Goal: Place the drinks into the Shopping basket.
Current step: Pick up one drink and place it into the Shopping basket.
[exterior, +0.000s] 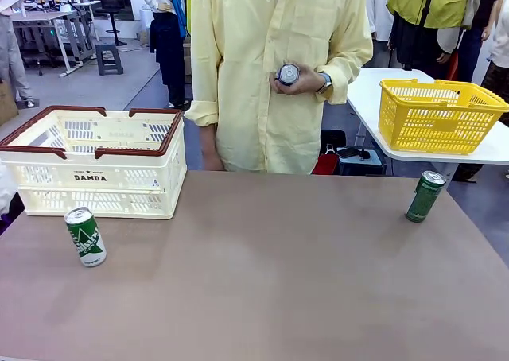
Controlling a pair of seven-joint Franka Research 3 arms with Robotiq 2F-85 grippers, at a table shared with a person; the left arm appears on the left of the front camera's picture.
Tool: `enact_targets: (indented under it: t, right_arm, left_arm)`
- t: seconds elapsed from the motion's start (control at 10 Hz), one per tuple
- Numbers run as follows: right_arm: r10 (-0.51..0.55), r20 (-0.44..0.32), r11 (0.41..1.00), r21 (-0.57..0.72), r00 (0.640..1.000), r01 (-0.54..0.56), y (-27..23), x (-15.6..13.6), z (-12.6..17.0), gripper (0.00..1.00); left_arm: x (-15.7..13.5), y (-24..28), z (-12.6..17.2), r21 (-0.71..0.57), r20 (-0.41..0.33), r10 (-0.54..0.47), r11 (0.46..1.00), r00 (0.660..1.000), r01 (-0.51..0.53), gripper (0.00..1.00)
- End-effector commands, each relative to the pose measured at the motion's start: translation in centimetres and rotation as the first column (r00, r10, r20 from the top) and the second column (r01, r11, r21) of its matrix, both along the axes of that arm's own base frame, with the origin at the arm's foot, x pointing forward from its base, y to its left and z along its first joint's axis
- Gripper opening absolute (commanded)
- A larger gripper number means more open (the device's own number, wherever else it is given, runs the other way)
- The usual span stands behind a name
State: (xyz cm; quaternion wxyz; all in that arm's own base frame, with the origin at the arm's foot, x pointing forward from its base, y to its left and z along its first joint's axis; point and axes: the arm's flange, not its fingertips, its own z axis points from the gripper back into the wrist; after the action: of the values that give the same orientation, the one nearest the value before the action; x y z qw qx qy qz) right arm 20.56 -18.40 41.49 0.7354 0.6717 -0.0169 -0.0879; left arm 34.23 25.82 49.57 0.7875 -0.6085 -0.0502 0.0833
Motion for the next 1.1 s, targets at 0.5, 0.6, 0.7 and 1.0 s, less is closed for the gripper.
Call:
enact_targets:
  t: [0.5, 0.6, 0.7, 1.0]
  right_arm:
    - [0.003, 0.007, 1.0, 0.001, 1.0, -0.003, -0.12, -0.02, 0.25, 1.0]
    - [0.003, 0.007, 1.0, 0.001, 1.0, -0.003, -0.12, -0.02, 0.25, 1.0]
    - [0.003, 0.007, 1.0, 0.001, 1.0, -0.003, -0.12, -0.02, 0.25, 1.0]
    - [0.003, 0.007, 1.0, 0.001, 1.0, -0.003, -0.12, -0.02, 0.25, 1.0]
  left_arm:
    - [1.15, -1.69, 2.57, 0.052, 0.007, -0.022, 0.998, 1.0, 0.021, 1.0]
    - [1.15, -1.69, 2.57, 0.052, 0.007, -0.022, 0.998, 1.0, 0.021, 1.0]
    - [1.15, -1.69, 2.57, 0.052, 0.007, -0.022, 0.998, 1.0, 0.021, 1.0]
    - [1.34, -1.64, 2.49, 0.052, 0.019, -0.032, 0.998, 0.999, 0.031, 1.0]
